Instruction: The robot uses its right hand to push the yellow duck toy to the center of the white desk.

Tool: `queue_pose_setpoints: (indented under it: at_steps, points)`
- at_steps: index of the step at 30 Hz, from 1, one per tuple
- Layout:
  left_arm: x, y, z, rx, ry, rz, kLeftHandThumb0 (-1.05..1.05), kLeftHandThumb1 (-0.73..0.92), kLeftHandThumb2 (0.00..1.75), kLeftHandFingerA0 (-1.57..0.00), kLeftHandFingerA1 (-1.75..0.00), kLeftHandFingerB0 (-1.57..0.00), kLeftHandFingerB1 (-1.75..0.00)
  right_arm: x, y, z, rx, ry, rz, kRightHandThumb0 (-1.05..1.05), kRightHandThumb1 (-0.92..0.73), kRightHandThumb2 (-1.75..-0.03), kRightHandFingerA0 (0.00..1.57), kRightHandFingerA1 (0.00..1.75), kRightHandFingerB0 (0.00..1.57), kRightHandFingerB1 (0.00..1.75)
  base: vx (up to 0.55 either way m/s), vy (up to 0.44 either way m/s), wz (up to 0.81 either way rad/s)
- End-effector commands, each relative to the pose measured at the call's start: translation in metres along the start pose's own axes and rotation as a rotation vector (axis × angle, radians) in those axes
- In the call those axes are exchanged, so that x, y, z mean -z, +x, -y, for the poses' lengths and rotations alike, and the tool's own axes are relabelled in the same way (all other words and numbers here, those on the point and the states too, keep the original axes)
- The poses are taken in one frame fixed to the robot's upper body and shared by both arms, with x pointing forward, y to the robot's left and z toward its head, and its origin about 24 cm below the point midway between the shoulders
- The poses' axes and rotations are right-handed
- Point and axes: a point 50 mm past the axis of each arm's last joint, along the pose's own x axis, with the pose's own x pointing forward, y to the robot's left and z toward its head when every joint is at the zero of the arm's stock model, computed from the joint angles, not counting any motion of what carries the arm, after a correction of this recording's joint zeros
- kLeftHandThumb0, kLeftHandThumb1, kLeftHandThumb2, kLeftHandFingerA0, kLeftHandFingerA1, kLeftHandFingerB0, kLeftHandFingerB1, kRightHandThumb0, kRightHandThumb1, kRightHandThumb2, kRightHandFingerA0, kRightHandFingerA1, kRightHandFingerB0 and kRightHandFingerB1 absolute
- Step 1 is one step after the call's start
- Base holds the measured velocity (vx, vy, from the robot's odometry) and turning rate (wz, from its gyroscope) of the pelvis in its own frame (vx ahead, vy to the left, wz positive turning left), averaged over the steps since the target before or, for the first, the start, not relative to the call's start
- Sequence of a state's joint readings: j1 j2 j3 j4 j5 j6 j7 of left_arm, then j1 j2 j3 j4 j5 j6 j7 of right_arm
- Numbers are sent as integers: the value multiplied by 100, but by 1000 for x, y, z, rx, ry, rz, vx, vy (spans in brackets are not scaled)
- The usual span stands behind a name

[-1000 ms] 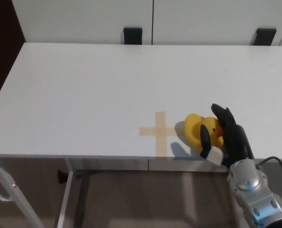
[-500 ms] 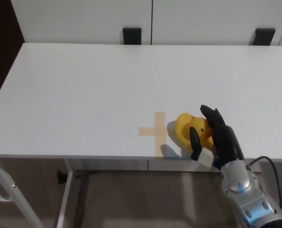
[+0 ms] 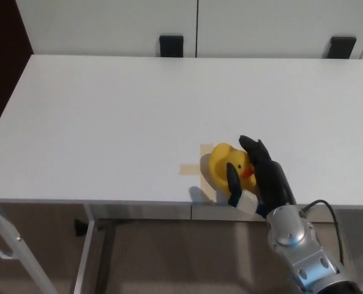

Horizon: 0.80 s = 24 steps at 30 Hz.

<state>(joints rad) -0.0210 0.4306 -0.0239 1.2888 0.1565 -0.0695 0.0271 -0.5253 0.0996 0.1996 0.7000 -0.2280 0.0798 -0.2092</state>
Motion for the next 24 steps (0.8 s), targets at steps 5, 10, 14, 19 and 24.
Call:
queue_pose_setpoints:
  at_steps: [5, 10, 14, 19, 24]
  points:
    - [-1, 0, 1, 2, 30, 30, -13, 58, 86, -97, -91, -95, -96, 1, -2, -19, -81, 45, -55, -87, -92, -80, 0, 15, 3, 35, 0, 0, 0]
    - [0, -1, 0, 4, 33, 35, -9, 49, 107, -92, -93, -98, -99, 2, -2, -18, -82, 52, -54, -87, -92, -82, 0, 7, 5, 32, 0, 0, 0]
    - [0, -1, 0, 4, 27, 37, -9, 49, 107, -92, -93, -98, -99, 3, -2, -17, -83, 50, -59, -87, -92, -82, 0, 7, 5, 32, 0, 0, 0]
    - [2, -1, 1, 3, 25, 30, -10, 54, 90, -95, -89, -97, -97, 4, 0, 10, 46, -121, -34, -102, -92, -90, 0, 0, 0, 0, 0, 0, 0]
    - [5, -2, 0, -1, 22, 22, -10, 50, 101, -92, -92, -97, -98, -3, -1, 38, 149, -152, 17, -104, -83, -113, 0, 10, 0, 0, 0, 0, 0]
